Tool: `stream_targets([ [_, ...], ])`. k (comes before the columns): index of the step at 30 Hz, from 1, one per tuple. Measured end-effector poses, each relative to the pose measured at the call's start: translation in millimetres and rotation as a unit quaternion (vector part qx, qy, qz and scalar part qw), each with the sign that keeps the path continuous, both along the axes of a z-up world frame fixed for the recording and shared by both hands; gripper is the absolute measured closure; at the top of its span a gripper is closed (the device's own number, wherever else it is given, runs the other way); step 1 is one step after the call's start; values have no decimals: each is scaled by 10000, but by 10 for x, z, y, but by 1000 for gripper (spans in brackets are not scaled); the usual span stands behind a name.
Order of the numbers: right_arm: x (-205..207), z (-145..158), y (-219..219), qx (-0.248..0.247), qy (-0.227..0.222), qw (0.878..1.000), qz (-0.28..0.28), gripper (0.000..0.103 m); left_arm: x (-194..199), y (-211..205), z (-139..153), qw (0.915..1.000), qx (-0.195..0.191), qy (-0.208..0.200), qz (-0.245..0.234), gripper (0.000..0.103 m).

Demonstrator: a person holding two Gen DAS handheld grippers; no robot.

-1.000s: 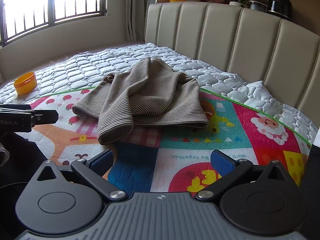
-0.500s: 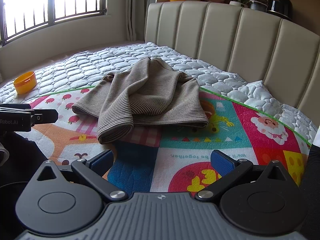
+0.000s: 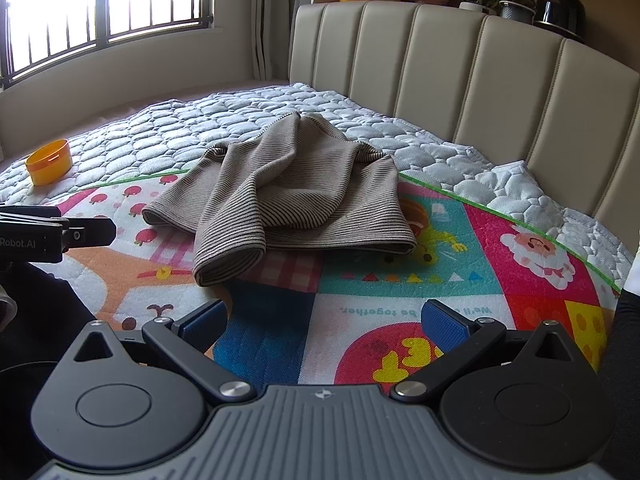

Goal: Fold clothes
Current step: 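Grasp the striped shirt body with the right tool while the left tool grasps it too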

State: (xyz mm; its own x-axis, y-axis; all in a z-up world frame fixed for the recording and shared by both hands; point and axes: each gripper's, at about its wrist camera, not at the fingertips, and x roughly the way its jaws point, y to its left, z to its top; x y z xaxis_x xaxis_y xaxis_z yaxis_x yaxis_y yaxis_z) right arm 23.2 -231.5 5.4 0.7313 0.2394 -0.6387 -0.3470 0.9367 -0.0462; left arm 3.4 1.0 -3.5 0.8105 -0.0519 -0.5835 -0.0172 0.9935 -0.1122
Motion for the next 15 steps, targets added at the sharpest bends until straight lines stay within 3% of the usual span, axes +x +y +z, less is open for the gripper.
stream_targets([
  [7,86,-7,-36,165,293,9994,14,0,127,43,-50,9991,-151,390,59,0],
  [15,627,-111,-125,615,1020,9928,-81,0,658,199,0,9932,-976,626,-120,0],
])
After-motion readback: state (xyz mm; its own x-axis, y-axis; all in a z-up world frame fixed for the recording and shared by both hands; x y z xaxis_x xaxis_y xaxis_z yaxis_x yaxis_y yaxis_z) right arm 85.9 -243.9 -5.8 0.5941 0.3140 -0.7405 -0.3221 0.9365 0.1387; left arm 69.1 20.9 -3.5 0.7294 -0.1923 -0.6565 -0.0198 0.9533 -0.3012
